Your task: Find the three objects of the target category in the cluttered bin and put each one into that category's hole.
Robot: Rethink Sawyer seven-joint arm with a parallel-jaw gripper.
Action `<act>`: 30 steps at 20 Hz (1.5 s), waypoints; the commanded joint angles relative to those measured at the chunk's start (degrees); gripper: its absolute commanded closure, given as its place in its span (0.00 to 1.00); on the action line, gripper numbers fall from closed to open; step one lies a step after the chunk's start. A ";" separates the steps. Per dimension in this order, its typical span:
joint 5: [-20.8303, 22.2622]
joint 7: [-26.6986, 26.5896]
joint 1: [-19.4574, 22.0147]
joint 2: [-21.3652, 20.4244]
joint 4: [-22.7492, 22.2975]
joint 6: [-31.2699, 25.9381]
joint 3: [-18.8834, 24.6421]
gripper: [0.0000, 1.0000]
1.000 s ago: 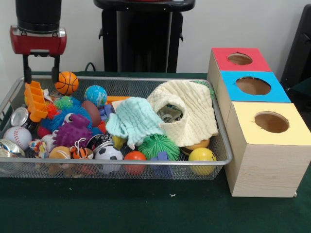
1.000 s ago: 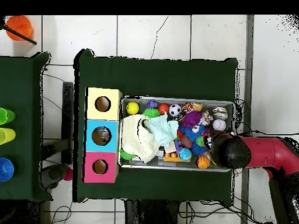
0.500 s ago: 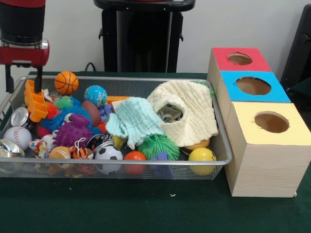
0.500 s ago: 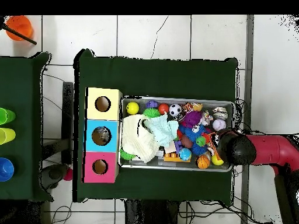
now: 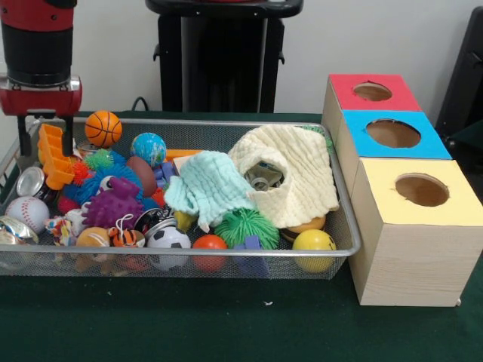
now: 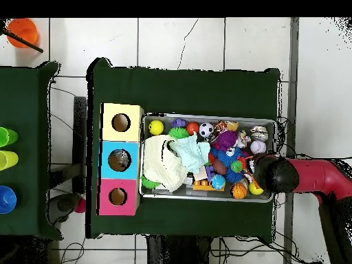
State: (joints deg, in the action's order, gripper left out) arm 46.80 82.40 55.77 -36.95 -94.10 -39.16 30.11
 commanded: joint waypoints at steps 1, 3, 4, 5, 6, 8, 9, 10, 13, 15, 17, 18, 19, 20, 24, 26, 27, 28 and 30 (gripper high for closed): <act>-6.15 -2.87 0.84 4.12 -0.53 -9.30 -1.11 0.00; -7.26 -2.77 0.64 4.70 -0.34 -9.68 -1.19 0.00; -7.72 -2.54 0.35 4.89 -0.16 -9.97 -1.38 0.00; -7.64 -2.39 -0.10 4.98 -0.09 -10.02 -1.76 0.00; -7.03 -2.71 -0.47 4.85 0.00 -9.99 -2.26 0.00; -4.56 -3.90 -1.24 4.82 0.59 -9.33 -3.36 0.00; -2.70 -4.77 -1.64 4.92 1.09 -8.70 -3.96 0.00; -1.76 -4.84 -1.66 5.37 1.37 -7.88 -4.34 0.00; 1.25 -5.24 -2.00 6.63 2.08 -5.37 -5.41 0.00; 3.73 -5.88 -2.43 7.19 2.65 -4.04 -6.20 0.00; 5.29 -6.86 -2.18 7.70 2.88 -2.99 -6.47 0.00; 5.56 -7.50 -1.81 7.99 2.86 -2.79 -6.29 0.00; 6.34 -8.54 -1.69 8.05 2.82 -2.72 -6.14 0.00; 7.13 -9.58 -1.57 8.12 2.78 -2.64 -5.99 0.00; 9.18 -14.59 -0.33 8.25 1.80 -2.89 -4.11 0.00; 9.72 -15.40 -0.13 8.40 1.58 -2.75 -3.45 0.00; 9.81 -14.70 -0.11 8.52 1.57 -2.49 -3.48 0.00; 9.72 -13.59 -0.34 8.95 1.99 -2.35 -3.59 0.00; 9.55 -11.37 -0.81 9.80 2.83 -2.06 -3.83 0.00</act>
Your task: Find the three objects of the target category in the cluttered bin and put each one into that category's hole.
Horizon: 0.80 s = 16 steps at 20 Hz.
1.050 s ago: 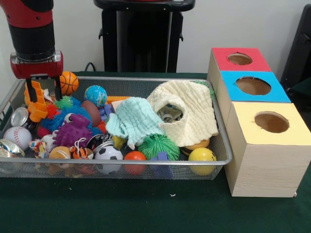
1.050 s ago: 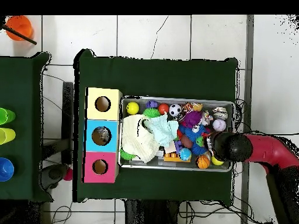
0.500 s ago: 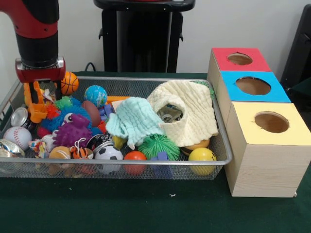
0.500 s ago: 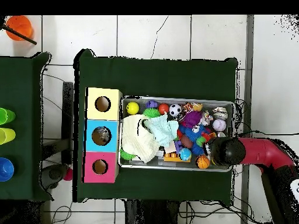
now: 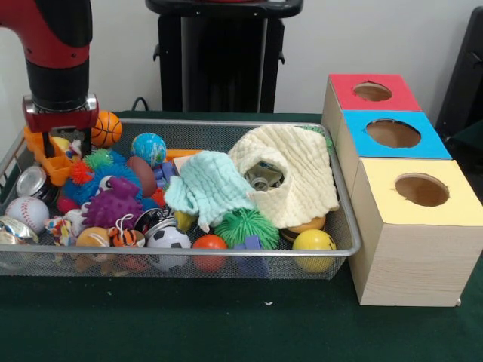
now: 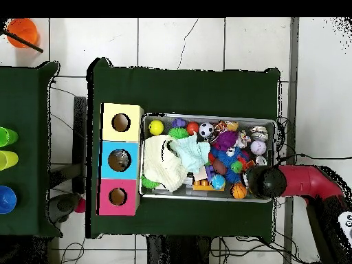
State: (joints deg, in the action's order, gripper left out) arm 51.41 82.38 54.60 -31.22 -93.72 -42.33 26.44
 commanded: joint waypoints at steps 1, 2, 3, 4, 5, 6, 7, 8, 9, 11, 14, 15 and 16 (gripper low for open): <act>4.88 -10.38 0.27 4.86 2.99 1.22 -0.36 0.00; 4.60 -9.46 0.07 6.02 3.79 1.19 -0.35 0.00; 4.10 -8.15 0.12 7.47 4.68 1.58 -0.29 0.00; 3.49 -6.55 0.48 8.96 5.38 2.47 -0.23 0.00; 1.99 -5.47 1.28 10.45 5.78 3.29 0.35 0.00; 0.49 -4.38 2.09 11.94 6.18 4.10 0.93 0.00; -0.97 -4.35 3.12 13.05 6.07 5.15 2.06 0.00; -2.79 -4.34 4.30 13.83 5.70 5.92 3.26 0.00; -4.62 -4.33 5.48 14.62 5.33 6.69 4.47 1.00; -6.41 -3.39 6.90 15.83 4.82 8.47 5.97 1.00; -7.79 -2.98 7.17 16.63 4.38 10.29 7.64 1.00; -8.91 -1.76 6.90 16.28 3.86 10.48 7.90 1.00; -10.15 0.38 6.53 15.49 2.83 10.84 7.74 1.00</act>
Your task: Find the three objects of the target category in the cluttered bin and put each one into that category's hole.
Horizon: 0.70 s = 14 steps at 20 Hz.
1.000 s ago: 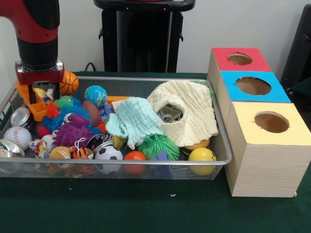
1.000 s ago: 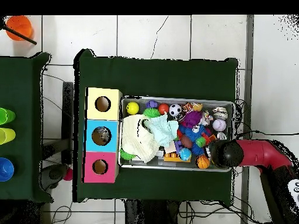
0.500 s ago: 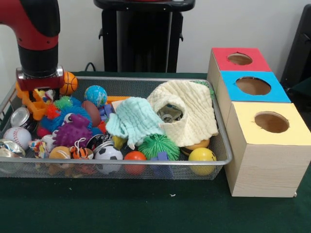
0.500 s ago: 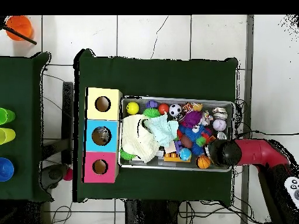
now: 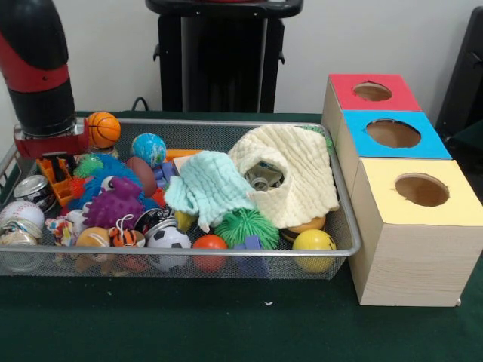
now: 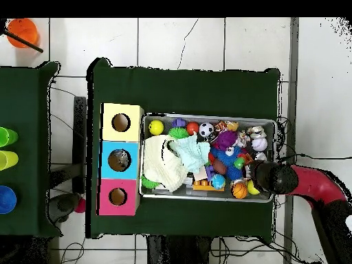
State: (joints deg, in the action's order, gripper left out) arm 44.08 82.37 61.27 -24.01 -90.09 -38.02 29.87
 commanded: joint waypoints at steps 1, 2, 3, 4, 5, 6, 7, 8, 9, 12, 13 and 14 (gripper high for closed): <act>-4.16 2.62 -0.66 7.58 -1.79 6.71 3.97 1.00; -6.03 4.74 -1.15 7.03 -2.47 6.23 3.89 1.00; -8.04 6.54 -1.09 6.67 -3.63 6.22 4.19 1.00; -10.68 7.93 -0.80 6.46 -4.68 5.83 5.00 1.00; -13.33 9.48 0.05 6.29 -6.32 6.17 6.11 1.00; -16.02 10.85 0.58 6.07 -7.57 6.55 7.25 1.00; -18.16 11.87 1.22 5.72 -9.10 7.23 8.15 1.00; -20.31 12.87 1.31 5.40 -10.01 7.17 8.64 1.00; -22.13 13.94 1.43 5.23 -11.00 7.70 8.89 1.00; -27.28 16.71 1.61 4.40 -14.02 9.02 9.22 1.00; -28.36 16.38 1.33 3.97 -14.38 8.64 9.02 1.00; -28.61 15.11 1.54 3.57 -15.22 9.18 9.35 1.00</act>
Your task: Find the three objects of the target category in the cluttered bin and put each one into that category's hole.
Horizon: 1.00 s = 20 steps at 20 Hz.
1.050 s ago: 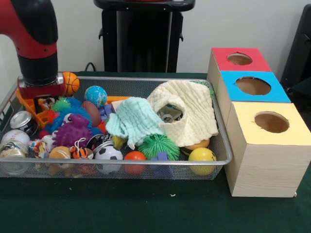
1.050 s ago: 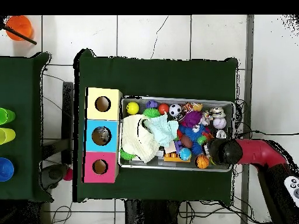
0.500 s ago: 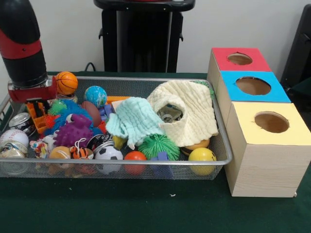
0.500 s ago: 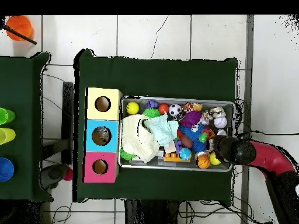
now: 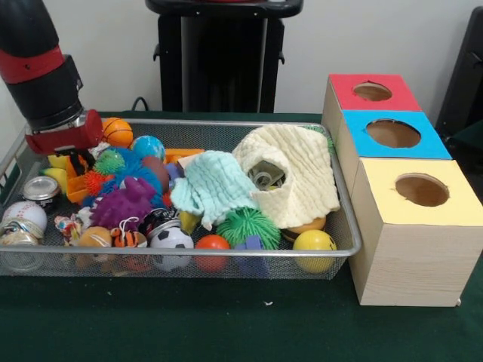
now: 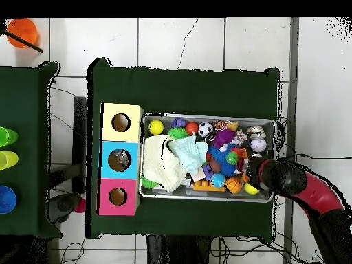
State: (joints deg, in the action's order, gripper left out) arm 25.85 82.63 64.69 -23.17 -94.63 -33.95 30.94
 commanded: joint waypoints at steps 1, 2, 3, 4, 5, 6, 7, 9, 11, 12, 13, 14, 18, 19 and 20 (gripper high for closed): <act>-10.83 13.60 -1.94 2.43 -10.88 5.18 8.60 1.00; -11.37 13.40 -2.00 1.89 -11.66 6.01 8.69 1.00; -12.06 13.32 -2.42 1.43 -11.88 6.44 8.38 1.00; -12.66 13.42 -2.94 1.02 -11.89 6.68 8.07 1.00; -13.06 13.30 -3.39 0.61 -12.02 6.78 7.73 1.00; -13.06 12.56 -3.92 0.32 -11.79 6.69 7.34 1.00; -12.81 11.49 -4.47 0.03 -11.52 6.25 6.83 1.00; -13.43 10.79 -4.89 -0.33 -11.44 5.73 6.72 1.00; -14.08 10.91 -5.33 -0.89 -11.58 6.00 6.53 1.00; -14.16 10.88 -5.57 -1.08 -11.66 6.21 6.33 1.00; -14.40 10.98 -5.77 -1.15 -11.81 6.48 6.24 1.00; -14.69 11.04 -5.94 -1.31 -11.94 6.71 6.21 1.00; -15.59 10.94 -6.49 -1.49 -12.28 7.69 5.94 1.00; -15.90 10.93 -6.64 -1.61 -12.35 7.81 5.84 1.00; -16.25 10.93 -6.84 -1.84 -12.54 7.92 5.70 1.00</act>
State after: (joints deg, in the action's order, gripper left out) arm 14.68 82.63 61.13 -25.62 -103.83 -30.60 31.00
